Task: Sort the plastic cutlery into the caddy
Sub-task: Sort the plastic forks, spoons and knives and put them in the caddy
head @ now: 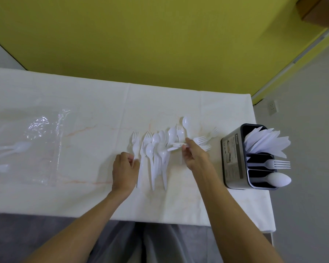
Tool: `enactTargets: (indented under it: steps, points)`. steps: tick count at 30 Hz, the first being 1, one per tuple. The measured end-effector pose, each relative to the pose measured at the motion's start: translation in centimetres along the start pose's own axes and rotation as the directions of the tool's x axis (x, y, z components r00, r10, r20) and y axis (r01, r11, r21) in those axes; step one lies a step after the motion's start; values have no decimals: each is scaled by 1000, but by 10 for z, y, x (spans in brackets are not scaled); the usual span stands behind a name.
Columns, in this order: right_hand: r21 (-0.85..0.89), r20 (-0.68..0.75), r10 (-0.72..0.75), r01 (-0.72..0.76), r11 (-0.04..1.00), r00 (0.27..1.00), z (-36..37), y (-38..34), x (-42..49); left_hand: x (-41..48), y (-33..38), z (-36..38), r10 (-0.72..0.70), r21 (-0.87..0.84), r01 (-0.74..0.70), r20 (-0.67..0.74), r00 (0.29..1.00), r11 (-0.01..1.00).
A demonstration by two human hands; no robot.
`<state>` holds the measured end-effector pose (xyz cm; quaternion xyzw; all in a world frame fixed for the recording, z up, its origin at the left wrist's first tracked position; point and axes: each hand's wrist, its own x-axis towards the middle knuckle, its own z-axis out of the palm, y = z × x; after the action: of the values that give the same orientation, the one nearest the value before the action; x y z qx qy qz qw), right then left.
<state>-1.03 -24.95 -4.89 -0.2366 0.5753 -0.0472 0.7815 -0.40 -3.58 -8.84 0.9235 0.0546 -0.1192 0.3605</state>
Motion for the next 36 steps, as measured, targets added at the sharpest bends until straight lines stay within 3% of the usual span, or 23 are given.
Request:
enactTargets:
  steps: [2,4,6,9,11,13,17,21,23,28,31,36]
  points:
    - [19,-71,-85,87,996,994,5,2,5,-1,1,0,5,28,-6,38,999,1000]
    - [-260,-171,-328,278,925,929,7,4,11,0,2,0,8,58,-11,43,999,998]
    - [-645,-137,-612,398,652,779,5,0,14,2,2,-1,17,74,-19,32,999,997]
    - [-842,13,-756,415,345,654,-1,-14,16,4,1,-3,16,71,-18,23,1000,997]
    - [-894,76,-764,383,233,641,-6,-24,21,3,1,-4,11,72,-11,11,1000,997]
    - [-939,95,-727,304,161,680,-7,-27,25,3,2,-4,2,70,-2,1,1000,998]
    - [-959,108,-677,256,121,728,-7,-30,28,4,3,-6,-15,98,14,14,1000,995]
    - [-983,116,-677,183,28,727,-6,-29,26,7,2,-8,-6,118,3,30,1000,993]
    - [-977,138,-660,211,32,739,-6,-27,26,8,3,-10,-9,95,6,34,999,995]
    - [-887,303,-549,441,136,779,6,-17,13,9,3,-11,-42,76,42,-3,999,996]
    - [-905,359,-457,423,41,814,9,-1,16,8,2,-11,-71,9,71,-17,997,997]
    - [-930,358,-478,350,-109,802,8,6,26,6,3,-16,-107,-88,102,-44,993,991]
